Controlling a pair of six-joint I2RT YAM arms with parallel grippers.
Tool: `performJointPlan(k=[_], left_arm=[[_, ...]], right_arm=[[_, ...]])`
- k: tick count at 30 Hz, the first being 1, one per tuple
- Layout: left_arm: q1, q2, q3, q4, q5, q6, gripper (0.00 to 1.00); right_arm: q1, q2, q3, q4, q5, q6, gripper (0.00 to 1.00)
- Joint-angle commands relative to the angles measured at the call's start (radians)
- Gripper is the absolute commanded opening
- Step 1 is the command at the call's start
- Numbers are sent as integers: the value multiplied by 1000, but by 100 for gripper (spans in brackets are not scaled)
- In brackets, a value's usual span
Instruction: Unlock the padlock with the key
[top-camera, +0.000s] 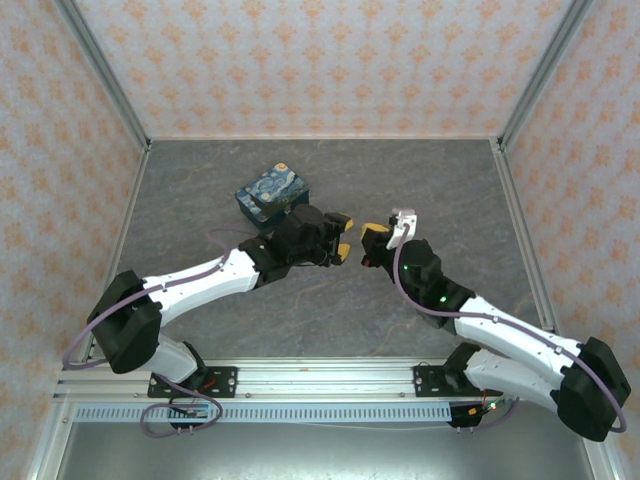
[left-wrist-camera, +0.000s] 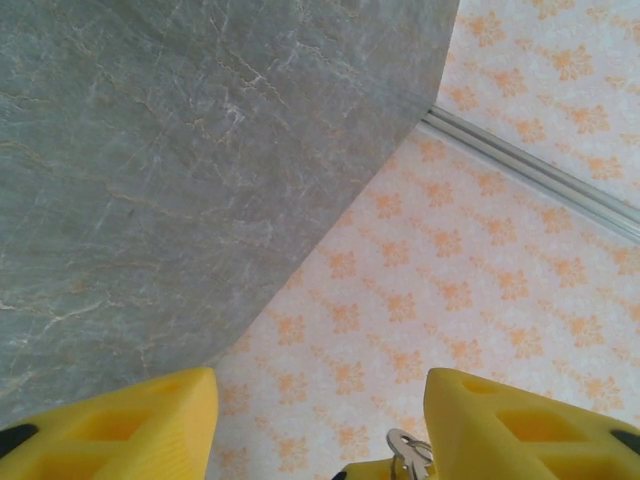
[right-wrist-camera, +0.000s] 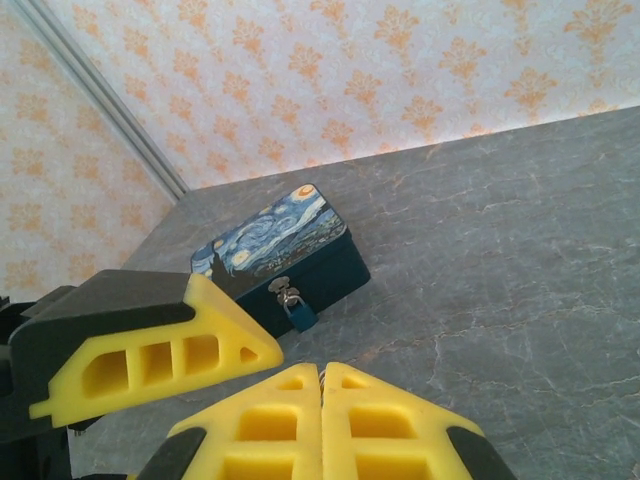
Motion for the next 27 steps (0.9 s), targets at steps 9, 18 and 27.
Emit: performJointPlan(k=[9,18,27], left_arm=[[-7,-7,2,22,-26,-91,50],[-8,3,14,18,-22,-93,39],[-8,1,16,-5,-18,-96,34]], right_arm=[[28,54,1,67,-18,-14,0],[30,59,-3,49,-76,-13,0],[30,67,-3,54,-91,-4,0]])
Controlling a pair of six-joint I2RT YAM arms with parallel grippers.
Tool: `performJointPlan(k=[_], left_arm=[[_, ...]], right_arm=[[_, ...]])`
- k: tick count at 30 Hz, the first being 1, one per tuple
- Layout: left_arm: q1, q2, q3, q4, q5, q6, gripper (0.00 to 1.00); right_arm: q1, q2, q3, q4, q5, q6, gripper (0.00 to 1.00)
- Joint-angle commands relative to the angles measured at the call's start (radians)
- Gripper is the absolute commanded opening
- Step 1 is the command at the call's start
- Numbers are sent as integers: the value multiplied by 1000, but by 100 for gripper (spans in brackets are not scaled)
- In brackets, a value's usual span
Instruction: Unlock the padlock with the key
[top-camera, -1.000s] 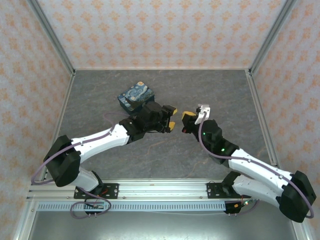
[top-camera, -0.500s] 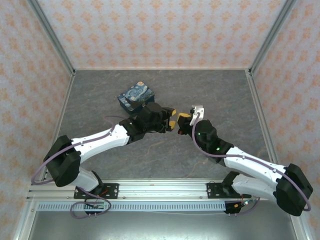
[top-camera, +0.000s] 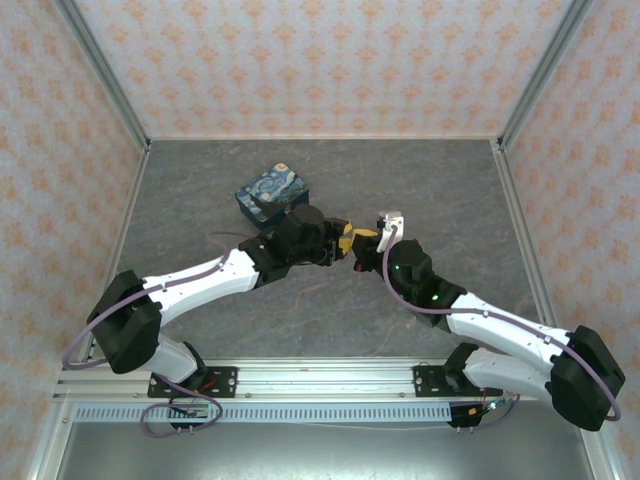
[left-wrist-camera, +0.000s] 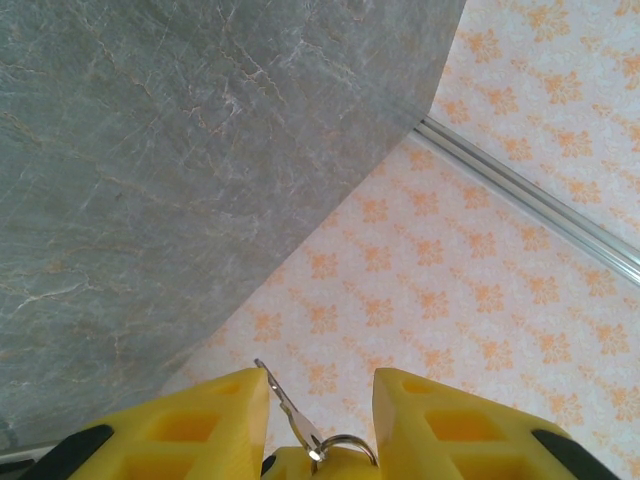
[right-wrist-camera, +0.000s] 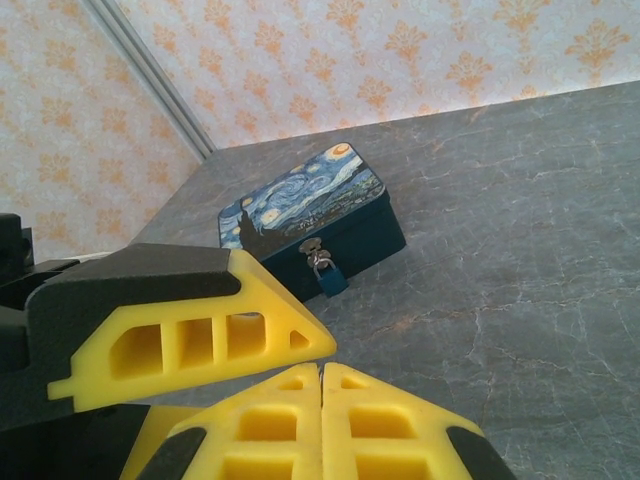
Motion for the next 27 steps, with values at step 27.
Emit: performJointPlan(k=[27], left_arm=[[-7,23,-16,51,9,-69,41]], right_arm=[[9,-28,-10,96,-112,100,0]])
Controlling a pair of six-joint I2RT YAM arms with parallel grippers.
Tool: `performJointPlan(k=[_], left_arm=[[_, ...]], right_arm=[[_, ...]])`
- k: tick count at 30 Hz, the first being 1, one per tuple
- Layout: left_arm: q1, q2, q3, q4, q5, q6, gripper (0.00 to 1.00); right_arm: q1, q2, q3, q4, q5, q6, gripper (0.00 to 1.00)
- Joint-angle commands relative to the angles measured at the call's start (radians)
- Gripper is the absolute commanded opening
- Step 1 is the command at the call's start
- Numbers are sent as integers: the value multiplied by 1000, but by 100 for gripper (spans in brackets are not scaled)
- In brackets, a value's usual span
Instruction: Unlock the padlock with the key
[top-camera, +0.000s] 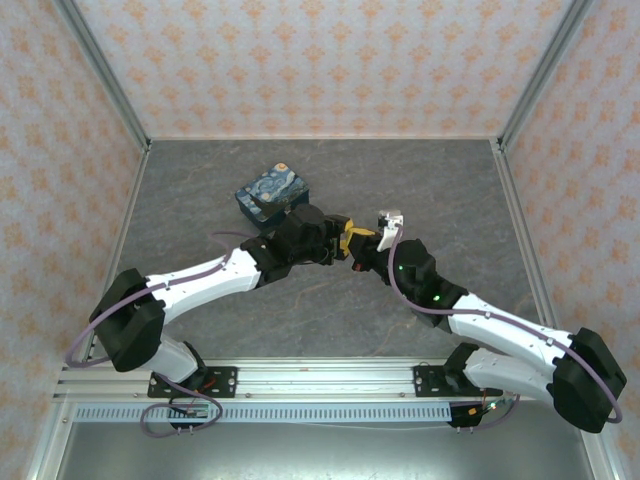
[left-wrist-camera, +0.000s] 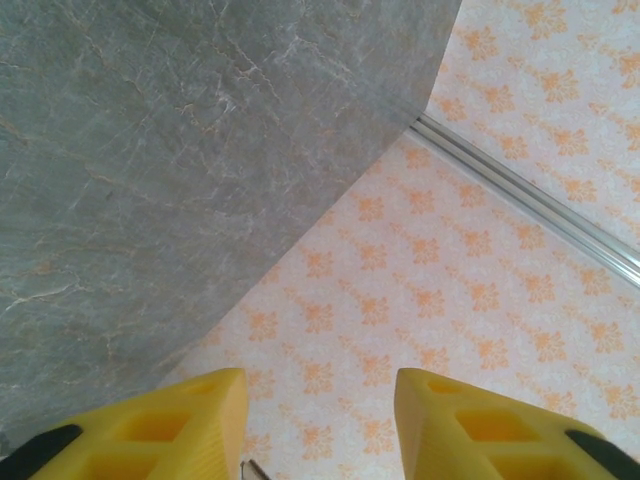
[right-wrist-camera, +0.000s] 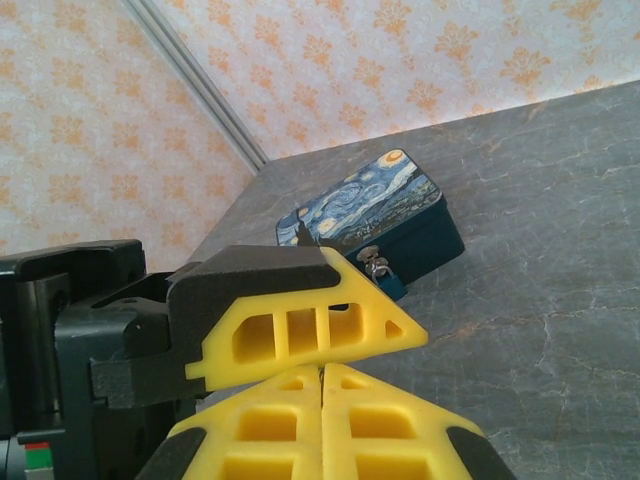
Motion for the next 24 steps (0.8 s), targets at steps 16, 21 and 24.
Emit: performJointPlan(k=[16,21,24], left_arm=[[-7,4,-18,2,-3,-69,18],[-5,1,-20,-4,-5,-70,17],[-4,0,-22,-7,-6,-71,16]], right_arm=[[9,-50,-23,25,5,24,0],[9,-66,-28,22,16,25,0],[9,-69,-28,19,18,25,0]])
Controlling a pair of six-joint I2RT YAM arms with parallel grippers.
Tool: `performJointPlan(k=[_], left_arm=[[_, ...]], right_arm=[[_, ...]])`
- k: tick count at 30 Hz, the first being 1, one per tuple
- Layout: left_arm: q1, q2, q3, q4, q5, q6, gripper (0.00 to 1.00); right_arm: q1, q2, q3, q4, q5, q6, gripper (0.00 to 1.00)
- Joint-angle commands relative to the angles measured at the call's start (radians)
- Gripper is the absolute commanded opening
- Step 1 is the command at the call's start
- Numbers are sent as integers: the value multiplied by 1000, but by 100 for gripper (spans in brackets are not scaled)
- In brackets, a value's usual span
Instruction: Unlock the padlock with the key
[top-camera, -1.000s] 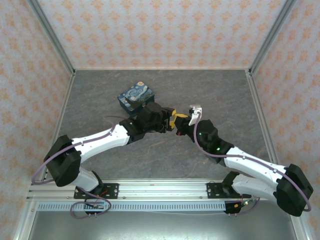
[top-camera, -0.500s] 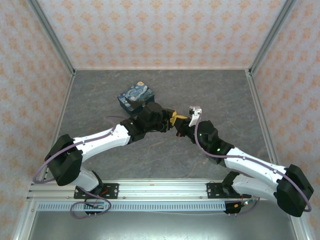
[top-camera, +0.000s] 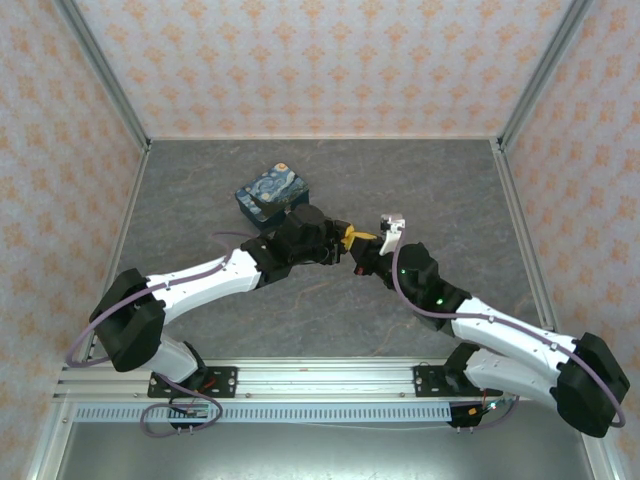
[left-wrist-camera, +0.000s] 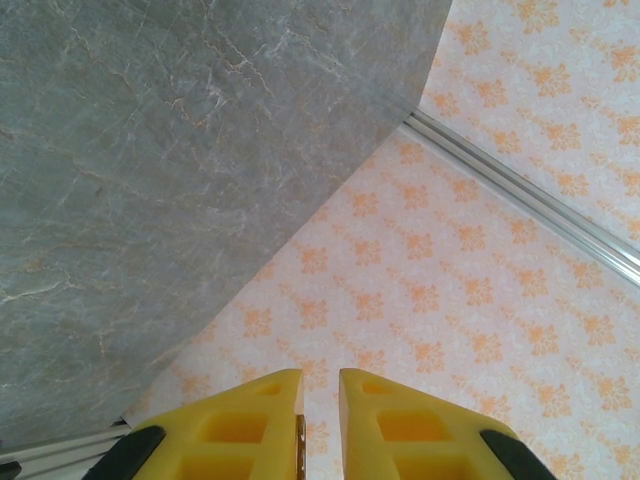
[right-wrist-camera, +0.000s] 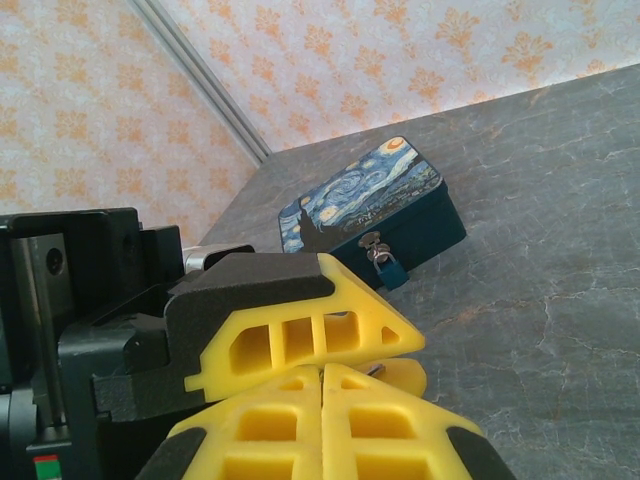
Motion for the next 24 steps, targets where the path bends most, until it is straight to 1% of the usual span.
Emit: performJointPlan(k=[1,8,15,19,20,22,24], left_arm=[[-4,-2,-20,-23,-6,-70,14],[-1,-7,-28,-27,-8,-69,13],[5,-13,-30,-30,-8,-62,0],[8,-23,-29,-45,-22,-28,0],[8,-27,-25,-51,-34,-9,0],[10,-43,-11,-78,-65,56,0],[14,-65,13,-118,-122,147,0]], right_arm=[[5,-30,-1,38,25,12,0],[5,-32,-5,42,30,18,0],[5,-29,-11,44,36,27,0],[5,-43,-15,36,54,42,0],[5,-50,-13,19,61,46,2],[5,-64,-9,-11,66,54,14],[-1,-81,0,-47,47,63,26]])
